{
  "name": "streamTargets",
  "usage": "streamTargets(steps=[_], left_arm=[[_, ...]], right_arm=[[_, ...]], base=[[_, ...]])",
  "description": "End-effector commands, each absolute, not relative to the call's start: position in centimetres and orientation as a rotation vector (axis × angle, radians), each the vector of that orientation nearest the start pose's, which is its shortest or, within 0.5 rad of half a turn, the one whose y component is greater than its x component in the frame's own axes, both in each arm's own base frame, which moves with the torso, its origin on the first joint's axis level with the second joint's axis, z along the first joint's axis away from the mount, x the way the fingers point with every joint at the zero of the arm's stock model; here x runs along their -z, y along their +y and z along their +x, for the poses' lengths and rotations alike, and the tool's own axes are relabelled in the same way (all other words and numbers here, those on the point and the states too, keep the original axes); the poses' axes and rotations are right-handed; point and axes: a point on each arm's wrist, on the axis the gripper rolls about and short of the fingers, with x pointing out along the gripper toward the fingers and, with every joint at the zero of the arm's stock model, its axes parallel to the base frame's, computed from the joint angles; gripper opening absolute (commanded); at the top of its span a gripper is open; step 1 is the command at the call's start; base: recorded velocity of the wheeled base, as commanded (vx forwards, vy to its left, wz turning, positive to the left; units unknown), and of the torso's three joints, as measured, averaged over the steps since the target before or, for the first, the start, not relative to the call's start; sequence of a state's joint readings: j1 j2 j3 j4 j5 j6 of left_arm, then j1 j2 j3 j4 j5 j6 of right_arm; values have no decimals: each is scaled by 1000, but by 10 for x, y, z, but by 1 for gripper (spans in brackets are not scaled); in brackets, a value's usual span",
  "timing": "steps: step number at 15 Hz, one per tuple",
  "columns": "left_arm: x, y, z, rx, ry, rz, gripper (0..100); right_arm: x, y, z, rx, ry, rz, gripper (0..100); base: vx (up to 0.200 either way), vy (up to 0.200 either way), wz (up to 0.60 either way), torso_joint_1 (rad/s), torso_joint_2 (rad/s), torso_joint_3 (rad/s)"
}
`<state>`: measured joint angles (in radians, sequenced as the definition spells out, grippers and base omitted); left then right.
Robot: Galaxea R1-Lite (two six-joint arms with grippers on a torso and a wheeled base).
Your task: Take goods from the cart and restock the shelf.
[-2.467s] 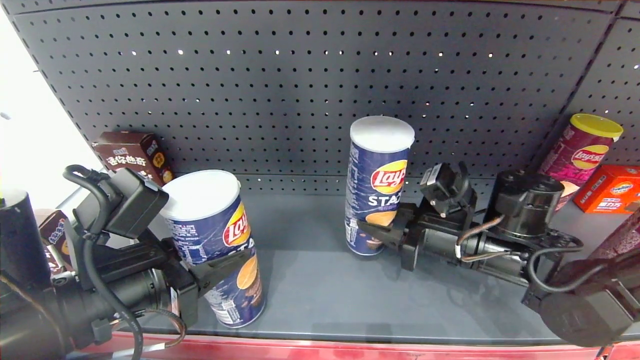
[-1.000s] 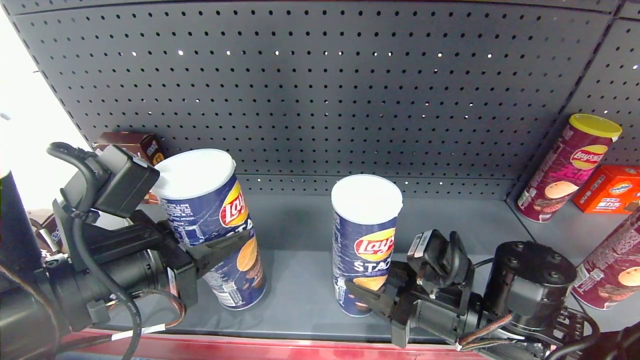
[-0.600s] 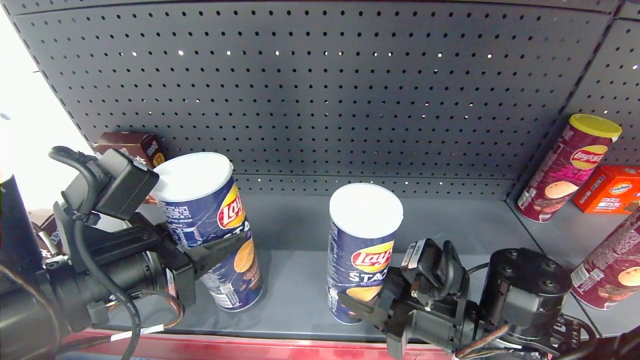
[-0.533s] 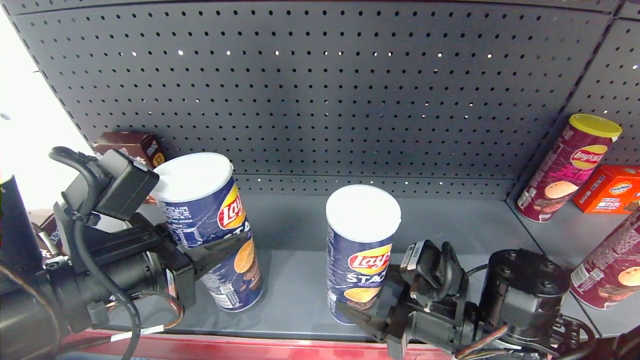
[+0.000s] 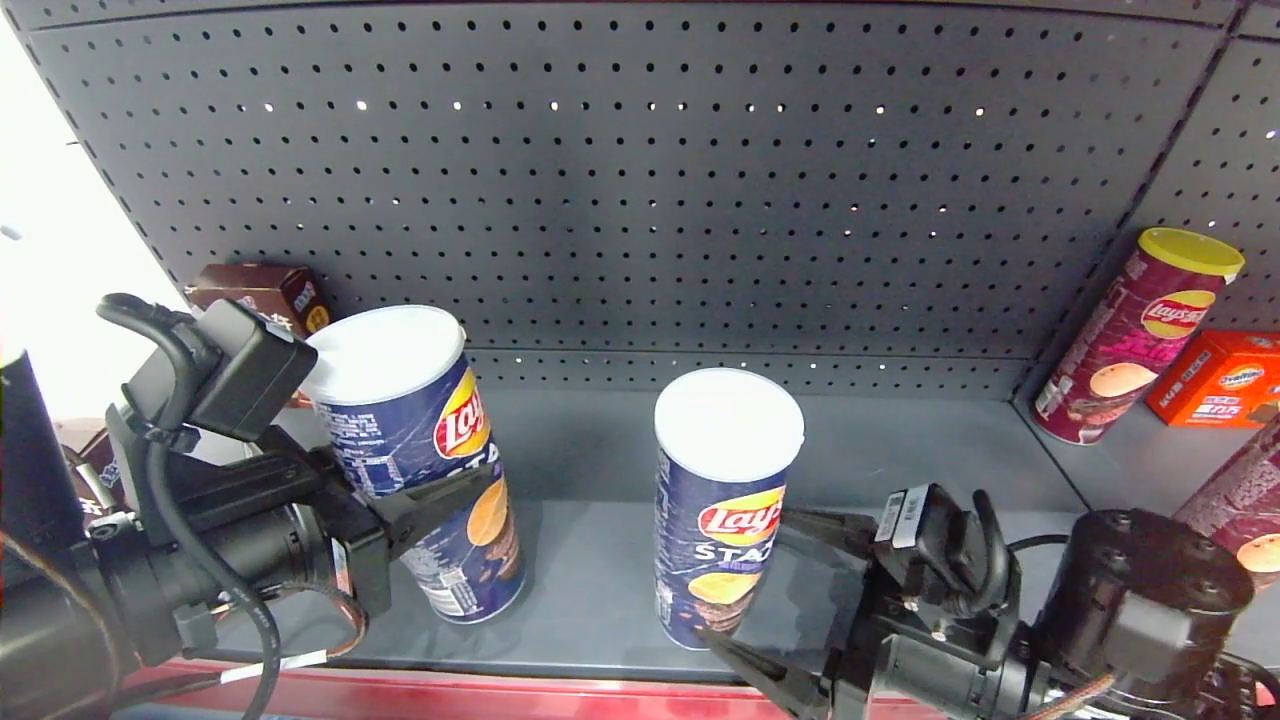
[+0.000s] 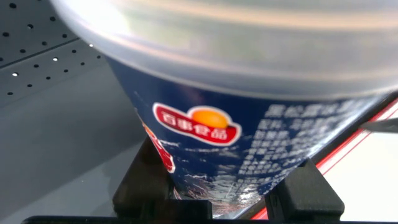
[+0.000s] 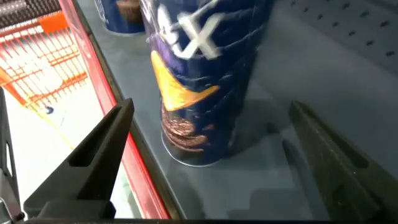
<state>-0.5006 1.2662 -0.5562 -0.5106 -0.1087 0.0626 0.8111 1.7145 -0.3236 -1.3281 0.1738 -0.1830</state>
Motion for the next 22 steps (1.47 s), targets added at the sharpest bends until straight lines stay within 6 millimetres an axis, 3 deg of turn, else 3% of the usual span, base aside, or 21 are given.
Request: streamTargets(steps=[1,4,7,9,12,13,15,22], left_arm=[[-209,-95,167,615,181,101,0],[-209,-95,167,618,182,101,0],[-208,-95,167,619,184,101,0],[-208,-95,167,619,185,103,0],[-209,-96,167,622,180,102,0],[-209,-96,167,622,180,102,0],[-209,-97,166,632,178,104,0],[-208,-100,164,652,182,111,0]], right_arm=[[-146,170,157,-980,-81,-172,100],[-166,157,151,-937,-165,-149,100],[-189,130,139,-827,-245,-128,100],[-194,121,131,-794,-252,-122,100],[-202,86,95,-708,-279,-126,100],[-202,86,95,-708,-279,-126,100],[-188,56,63,-666,-251,-152,100],[-139,9,11,-706,-150,-255,100]], base=[[0,0,0,0,0,0],[0,0,0,0,0,0],[0,0,0,0,0,0],[0,0,0,0,0,0],[0,0,0,0,0,0],[0,0,0,0,0,0],[0,0,0,0,0,0],[0,0,0,0,0,0]])
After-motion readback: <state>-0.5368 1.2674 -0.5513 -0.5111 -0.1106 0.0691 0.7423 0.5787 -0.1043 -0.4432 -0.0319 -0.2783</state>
